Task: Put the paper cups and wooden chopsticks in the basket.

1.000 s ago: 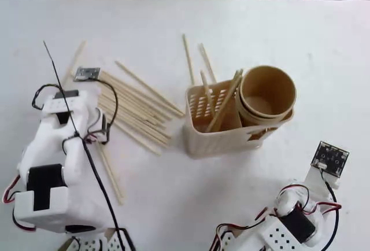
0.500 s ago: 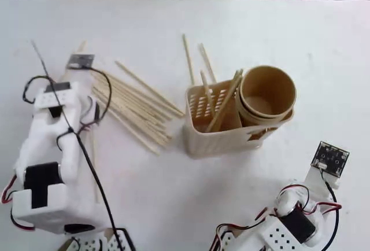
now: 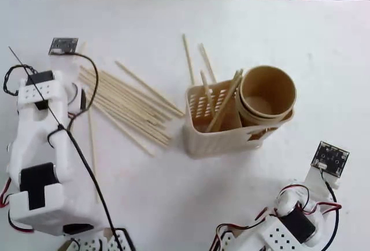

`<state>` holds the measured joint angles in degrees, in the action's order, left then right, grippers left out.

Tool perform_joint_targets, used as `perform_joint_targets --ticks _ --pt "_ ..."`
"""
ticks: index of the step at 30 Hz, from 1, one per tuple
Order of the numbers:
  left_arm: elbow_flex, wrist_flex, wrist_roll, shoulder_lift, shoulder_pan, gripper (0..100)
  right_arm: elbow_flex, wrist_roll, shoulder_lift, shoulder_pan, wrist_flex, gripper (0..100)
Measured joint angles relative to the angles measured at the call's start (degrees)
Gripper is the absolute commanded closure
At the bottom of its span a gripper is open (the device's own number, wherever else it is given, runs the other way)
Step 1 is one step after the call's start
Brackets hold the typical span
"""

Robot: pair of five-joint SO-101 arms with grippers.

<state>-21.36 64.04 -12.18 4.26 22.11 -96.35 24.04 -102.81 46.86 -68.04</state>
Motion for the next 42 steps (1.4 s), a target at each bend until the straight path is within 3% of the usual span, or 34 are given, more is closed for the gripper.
perform_joint_targets --ticks 7,21,25,29,42 --pt "-7.74 -4.04 0.88 0.00 0.00 86 0.00 0.00 0.00 0.00 0.00 97.9" --pt "-10.02 -7.38 0.97 2.99 -3.08 88 0.00 0.00 0.00 0.00 0.00 97.9" --pt "-6.24 -4.57 0.88 6.33 -3.25 88 0.00 0.00 0.00 0.00 0.00 97.9" --pt "-1.23 -0.88 0.79 10.46 -3.43 98 0.00 0.00 0.00 0.00 0.00 97.9" --pt "5.89 0.88 0.97 14.15 -3.43 98 0.00 0.00 0.00 0.00 0.00 97.9"
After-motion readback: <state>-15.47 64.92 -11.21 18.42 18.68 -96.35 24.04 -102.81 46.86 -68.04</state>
